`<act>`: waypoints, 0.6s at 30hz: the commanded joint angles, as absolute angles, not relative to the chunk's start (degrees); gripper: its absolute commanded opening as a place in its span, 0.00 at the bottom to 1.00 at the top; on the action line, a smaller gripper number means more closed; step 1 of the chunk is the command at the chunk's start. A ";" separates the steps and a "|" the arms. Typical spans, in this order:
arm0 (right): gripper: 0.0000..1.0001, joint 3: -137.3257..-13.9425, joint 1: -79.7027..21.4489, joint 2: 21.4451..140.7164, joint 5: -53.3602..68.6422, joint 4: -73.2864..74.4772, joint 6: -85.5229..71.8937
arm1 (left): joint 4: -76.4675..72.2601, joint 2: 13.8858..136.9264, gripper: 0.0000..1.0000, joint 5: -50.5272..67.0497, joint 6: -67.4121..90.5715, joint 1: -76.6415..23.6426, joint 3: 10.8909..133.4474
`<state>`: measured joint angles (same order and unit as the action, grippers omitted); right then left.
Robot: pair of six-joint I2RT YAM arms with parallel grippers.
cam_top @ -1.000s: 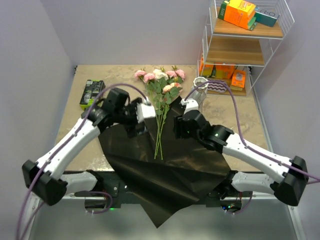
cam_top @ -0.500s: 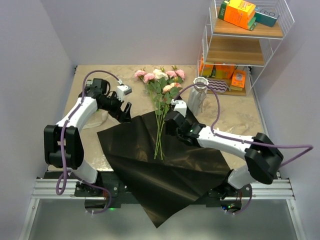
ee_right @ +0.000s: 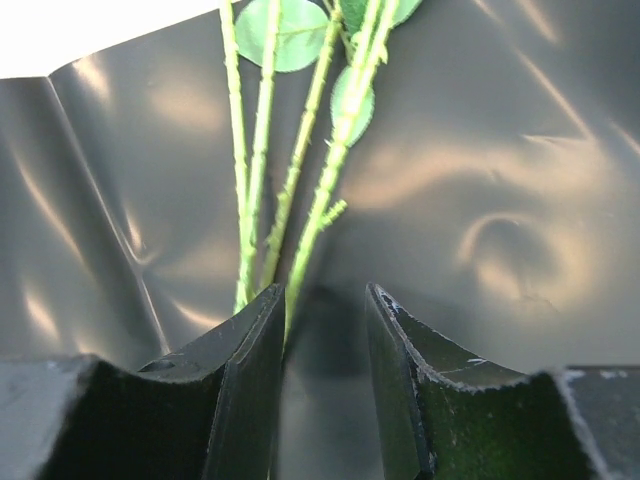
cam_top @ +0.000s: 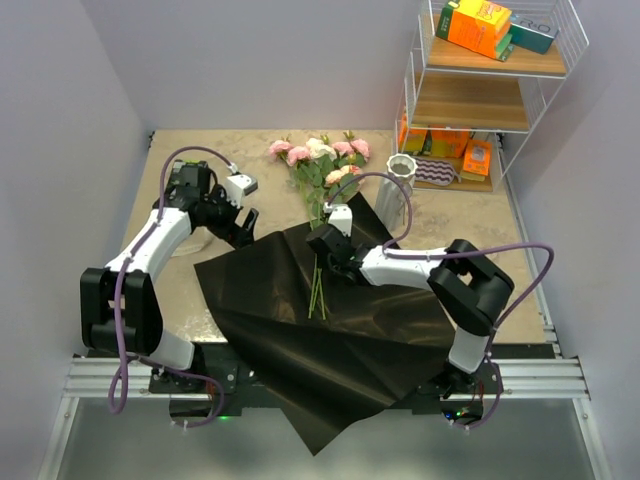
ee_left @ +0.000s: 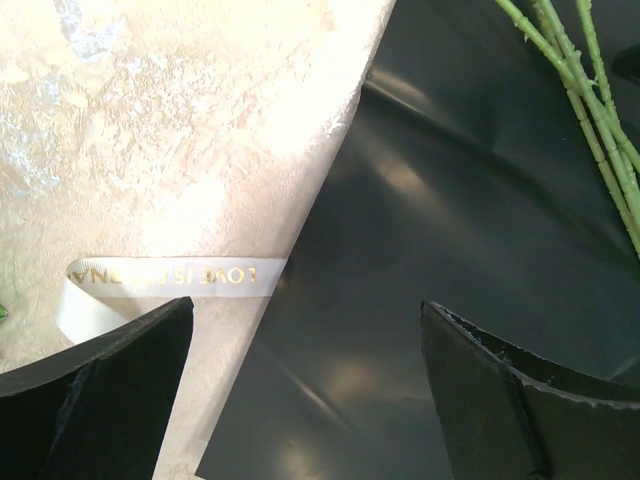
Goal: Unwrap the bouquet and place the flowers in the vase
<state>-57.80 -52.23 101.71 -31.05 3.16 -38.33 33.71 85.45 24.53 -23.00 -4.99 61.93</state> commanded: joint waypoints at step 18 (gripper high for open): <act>0.40 -63.72 -48.52 107.84 -34.01 0.61 -42.80 | 30.67 80.68 0.99 22.68 -24.34 -4.92 58.01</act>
